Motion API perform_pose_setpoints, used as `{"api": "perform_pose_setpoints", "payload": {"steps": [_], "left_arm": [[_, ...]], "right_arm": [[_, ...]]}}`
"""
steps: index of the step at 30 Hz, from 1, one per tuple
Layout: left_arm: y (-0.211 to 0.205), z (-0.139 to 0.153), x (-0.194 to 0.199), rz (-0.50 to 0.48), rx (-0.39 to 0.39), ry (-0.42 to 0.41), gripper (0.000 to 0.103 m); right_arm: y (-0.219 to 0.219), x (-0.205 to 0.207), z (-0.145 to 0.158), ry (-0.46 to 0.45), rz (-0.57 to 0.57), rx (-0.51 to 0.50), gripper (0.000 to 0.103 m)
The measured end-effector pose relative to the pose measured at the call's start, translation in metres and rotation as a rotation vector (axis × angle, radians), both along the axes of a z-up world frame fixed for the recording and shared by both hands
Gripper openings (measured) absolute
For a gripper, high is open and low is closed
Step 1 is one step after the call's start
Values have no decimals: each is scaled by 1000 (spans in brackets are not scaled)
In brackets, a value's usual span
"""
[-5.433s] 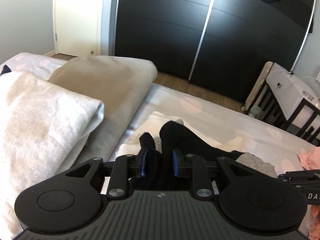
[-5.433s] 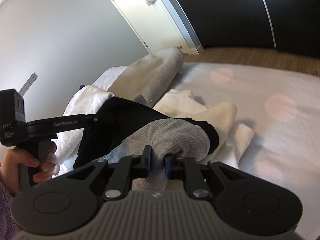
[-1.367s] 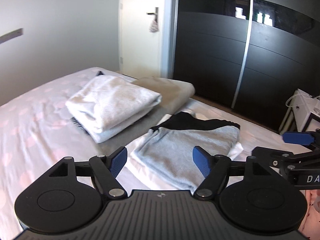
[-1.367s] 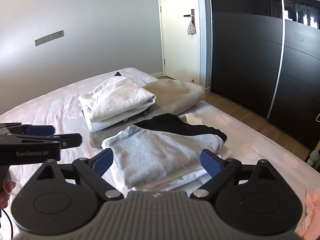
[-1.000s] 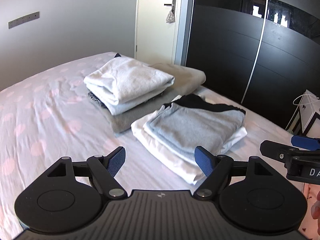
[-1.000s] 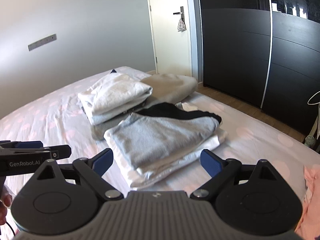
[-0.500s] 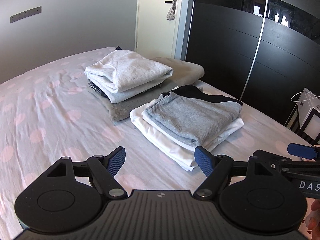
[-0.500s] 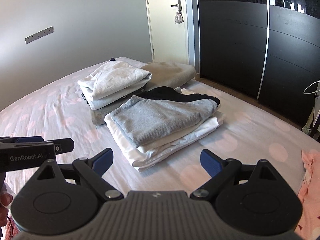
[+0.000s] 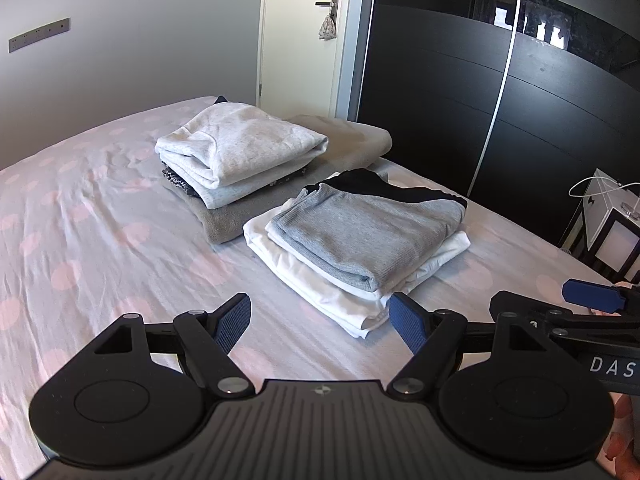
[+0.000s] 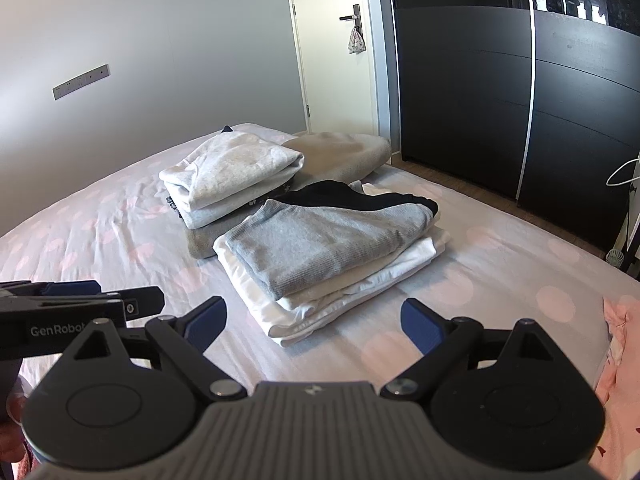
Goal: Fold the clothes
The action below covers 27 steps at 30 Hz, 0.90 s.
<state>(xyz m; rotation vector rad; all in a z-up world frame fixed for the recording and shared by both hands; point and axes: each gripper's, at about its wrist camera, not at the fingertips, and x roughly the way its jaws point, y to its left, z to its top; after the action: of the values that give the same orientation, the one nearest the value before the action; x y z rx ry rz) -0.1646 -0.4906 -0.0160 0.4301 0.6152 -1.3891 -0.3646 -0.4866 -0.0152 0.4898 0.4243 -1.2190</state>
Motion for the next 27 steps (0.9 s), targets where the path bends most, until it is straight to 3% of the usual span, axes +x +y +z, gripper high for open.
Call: {"api": "perform_pose_setpoints", "payload": {"steps": [27], "left_arm": [[2,-4,-5,4,10,21,75]], "right_arm": [[5,-1,-8,3,9,23,95]]}}
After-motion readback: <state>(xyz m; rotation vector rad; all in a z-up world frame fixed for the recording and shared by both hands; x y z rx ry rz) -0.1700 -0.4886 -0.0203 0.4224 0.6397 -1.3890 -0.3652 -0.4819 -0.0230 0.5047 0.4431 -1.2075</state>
